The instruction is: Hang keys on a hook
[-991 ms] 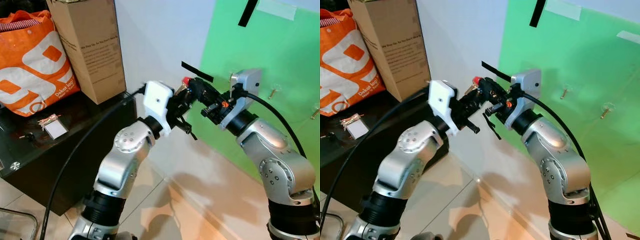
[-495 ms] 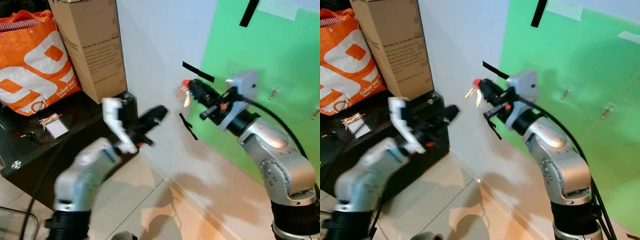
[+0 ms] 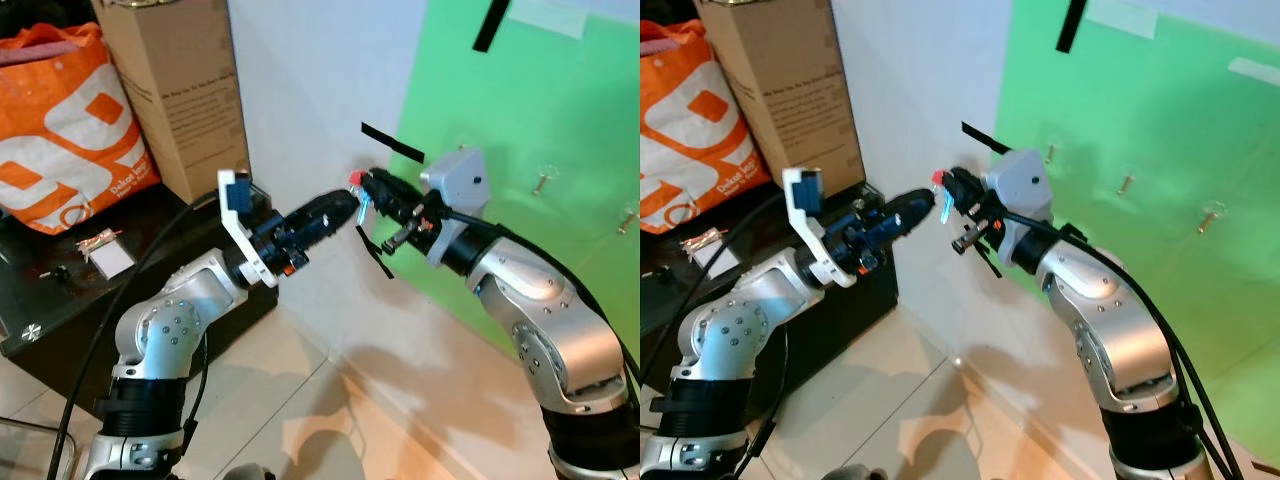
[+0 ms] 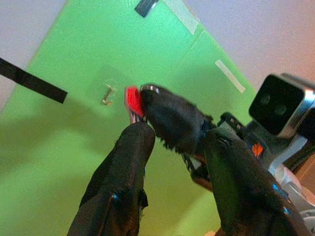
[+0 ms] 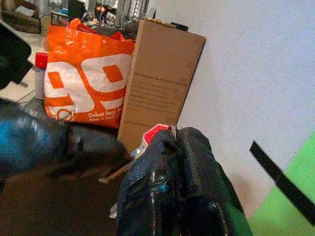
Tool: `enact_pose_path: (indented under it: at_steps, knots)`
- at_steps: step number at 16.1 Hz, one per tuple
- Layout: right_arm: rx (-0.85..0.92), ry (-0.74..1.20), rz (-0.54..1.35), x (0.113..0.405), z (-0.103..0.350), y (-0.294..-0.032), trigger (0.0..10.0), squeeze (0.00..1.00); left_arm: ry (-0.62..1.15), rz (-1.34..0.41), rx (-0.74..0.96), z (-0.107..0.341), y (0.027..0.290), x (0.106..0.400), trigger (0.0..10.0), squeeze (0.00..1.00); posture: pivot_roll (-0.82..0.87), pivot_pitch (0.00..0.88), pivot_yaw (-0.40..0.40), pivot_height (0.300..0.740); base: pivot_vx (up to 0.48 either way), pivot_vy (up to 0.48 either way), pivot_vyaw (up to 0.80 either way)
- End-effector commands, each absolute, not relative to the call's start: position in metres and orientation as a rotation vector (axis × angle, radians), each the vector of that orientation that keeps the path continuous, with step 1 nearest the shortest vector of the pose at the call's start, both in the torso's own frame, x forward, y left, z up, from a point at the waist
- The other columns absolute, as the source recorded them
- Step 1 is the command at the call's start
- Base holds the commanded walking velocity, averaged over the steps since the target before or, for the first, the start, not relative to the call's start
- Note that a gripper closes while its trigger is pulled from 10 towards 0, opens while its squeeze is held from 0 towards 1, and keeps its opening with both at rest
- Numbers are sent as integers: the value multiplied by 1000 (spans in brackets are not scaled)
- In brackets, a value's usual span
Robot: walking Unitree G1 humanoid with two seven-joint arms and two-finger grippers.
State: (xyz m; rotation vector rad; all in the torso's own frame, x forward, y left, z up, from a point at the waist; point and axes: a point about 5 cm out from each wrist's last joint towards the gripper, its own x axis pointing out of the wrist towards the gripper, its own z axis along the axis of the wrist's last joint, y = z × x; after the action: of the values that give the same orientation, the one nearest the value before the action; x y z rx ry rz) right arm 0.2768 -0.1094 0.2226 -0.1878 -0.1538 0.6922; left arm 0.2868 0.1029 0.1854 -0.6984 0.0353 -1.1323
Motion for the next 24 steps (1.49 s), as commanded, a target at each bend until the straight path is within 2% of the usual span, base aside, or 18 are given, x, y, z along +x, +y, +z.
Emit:
enact_pose_path:
  at_steps: [1,8,16,23,24]
  knots:
    - [-209,-208,699,274,233,-106,10000,0,43,-1142,-684,188,102,290,10000,0,-62,0,27,740,0,0,0]
    - [-220,-216,699,272,234,-105,10000,0,-22,-1064,-774,193,115,294,10000,0,-65,0,37,740,0,0,0]
    - [-224,-213,721,270,233,-102,10000,0,-60,-973,-729,198,131,313,10000,0,-63,0,33,740,0,0,0]
    - [-222,-220,716,270,234,-102,10000,0,67,-995,-697,180,119,317,10000,0,-63,0,42,740,0,0,0]
    - [-223,-222,719,270,234,-102,10000,0,75,-1004,-695,178,116,317,8784,0,-63,0,39,740,0,0,0]
